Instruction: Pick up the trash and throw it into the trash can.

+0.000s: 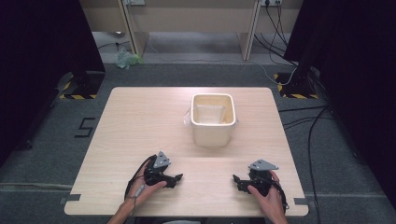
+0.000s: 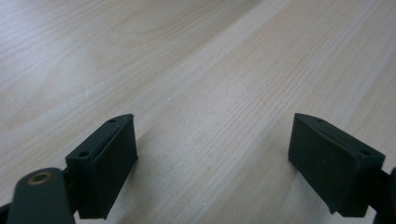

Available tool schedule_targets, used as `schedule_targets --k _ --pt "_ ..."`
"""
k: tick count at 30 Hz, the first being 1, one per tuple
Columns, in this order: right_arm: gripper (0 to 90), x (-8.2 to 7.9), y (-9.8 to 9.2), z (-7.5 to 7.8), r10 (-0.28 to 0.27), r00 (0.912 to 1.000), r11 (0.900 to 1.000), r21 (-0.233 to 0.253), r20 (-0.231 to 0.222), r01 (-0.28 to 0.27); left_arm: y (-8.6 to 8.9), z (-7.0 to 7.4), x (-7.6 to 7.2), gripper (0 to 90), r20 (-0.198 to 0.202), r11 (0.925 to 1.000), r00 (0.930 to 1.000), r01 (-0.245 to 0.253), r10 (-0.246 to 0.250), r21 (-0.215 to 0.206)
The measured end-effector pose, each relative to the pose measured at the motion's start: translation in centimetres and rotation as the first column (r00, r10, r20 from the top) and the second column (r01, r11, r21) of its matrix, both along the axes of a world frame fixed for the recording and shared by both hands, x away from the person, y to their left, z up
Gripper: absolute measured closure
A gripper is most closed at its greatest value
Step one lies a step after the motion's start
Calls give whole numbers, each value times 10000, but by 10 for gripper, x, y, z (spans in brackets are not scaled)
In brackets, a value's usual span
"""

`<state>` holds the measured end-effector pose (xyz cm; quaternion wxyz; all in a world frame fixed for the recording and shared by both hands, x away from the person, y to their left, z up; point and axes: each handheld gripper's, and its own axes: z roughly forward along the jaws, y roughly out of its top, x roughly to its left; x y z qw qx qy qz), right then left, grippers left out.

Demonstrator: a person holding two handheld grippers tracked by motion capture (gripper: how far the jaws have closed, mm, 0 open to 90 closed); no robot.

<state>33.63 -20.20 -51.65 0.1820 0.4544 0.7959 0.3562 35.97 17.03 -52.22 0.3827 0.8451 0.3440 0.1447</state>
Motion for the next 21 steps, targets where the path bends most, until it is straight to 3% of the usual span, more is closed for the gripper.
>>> schedule_targets --k 9,21 --pt "144 -7 1 -1 157 9999 9988 -456 72 -154 8 0 -18 144 -2 9990 9990 -445 445 22" --pt "140 -8 1 -1 109 9999 9989 -463 46 -107 8 -1 -19 133 -25 9989 9989 -465 465 28"
